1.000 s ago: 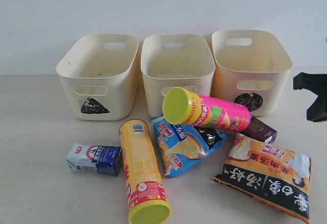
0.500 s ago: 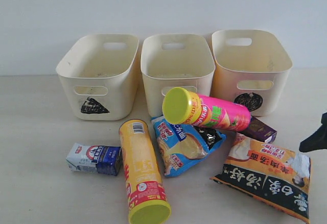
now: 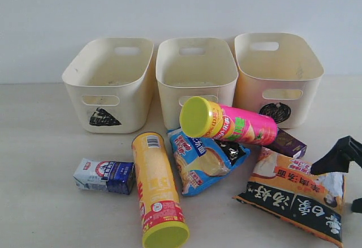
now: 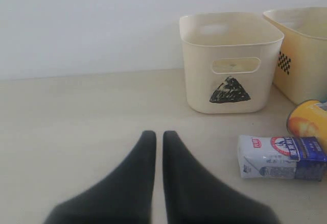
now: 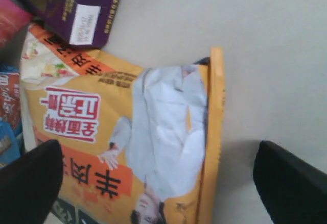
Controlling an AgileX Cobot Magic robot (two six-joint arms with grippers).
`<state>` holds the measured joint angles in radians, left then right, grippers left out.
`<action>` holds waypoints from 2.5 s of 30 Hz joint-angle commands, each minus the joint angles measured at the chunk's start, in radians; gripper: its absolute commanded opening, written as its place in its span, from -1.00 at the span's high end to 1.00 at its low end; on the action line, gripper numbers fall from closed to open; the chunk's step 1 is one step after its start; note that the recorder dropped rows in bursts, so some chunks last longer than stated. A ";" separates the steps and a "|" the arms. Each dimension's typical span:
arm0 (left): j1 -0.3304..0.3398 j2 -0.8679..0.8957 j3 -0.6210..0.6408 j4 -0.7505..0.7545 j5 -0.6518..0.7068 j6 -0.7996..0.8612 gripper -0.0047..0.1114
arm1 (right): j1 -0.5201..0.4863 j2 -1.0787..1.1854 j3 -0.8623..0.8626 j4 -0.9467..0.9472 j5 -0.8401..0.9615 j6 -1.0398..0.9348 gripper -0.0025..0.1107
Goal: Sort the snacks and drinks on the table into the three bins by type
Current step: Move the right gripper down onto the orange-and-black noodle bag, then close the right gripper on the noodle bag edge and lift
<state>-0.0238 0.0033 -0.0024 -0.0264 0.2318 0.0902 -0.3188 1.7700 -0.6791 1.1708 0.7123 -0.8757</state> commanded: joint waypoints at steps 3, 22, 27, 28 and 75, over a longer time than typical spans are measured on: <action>0.003 -0.003 0.002 0.000 -0.007 0.004 0.84 | 0.041 0.068 0.004 0.058 -0.062 -0.083 -0.71; 0.003 -0.003 0.002 0.000 -0.007 0.004 0.84 | 0.040 0.210 0.004 0.036 -0.057 -0.203 -0.64; 0.003 -0.003 0.002 0.000 -0.007 0.004 0.84 | 0.058 0.210 -0.002 -0.010 -0.058 -0.177 -0.64; 0.003 -0.003 0.002 0.000 -0.007 0.004 0.84 | 0.077 0.210 -0.004 -0.012 -0.058 -0.184 -0.64; 0.003 -0.003 0.002 0.000 -0.007 0.004 0.84 | 0.338 -0.193 -0.011 -0.301 -0.279 0.014 0.96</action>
<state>-0.0238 0.0033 -0.0024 -0.0264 0.2318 0.0902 0.0228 1.6367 -0.6968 0.9121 0.4447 -0.8806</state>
